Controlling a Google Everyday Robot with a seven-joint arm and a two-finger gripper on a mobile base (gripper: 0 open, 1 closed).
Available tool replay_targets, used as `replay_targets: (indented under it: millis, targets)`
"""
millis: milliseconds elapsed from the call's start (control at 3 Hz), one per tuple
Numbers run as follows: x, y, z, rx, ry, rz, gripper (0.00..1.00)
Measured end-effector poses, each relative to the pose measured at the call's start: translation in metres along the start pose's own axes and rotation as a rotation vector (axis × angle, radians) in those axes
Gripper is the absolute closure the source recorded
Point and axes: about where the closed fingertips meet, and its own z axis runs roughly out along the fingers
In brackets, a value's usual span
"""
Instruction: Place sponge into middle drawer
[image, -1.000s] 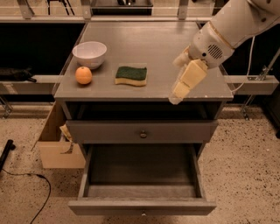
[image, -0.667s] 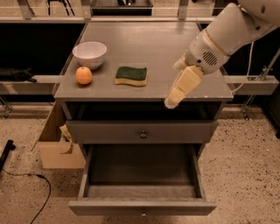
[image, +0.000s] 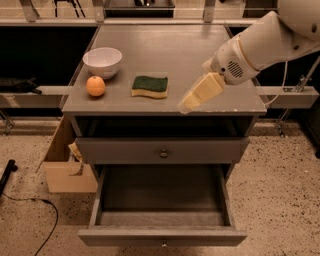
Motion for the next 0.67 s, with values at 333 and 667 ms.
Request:
replay_targets:
  millis: [333, 667]
  targets:
    - [-0.002, -0.017, -0.003, 0.077, -0.092, 0.066, 0.0]
    - [0.005, -0.031, -0.004, 0.131, -0.15, 0.126, 0.0]
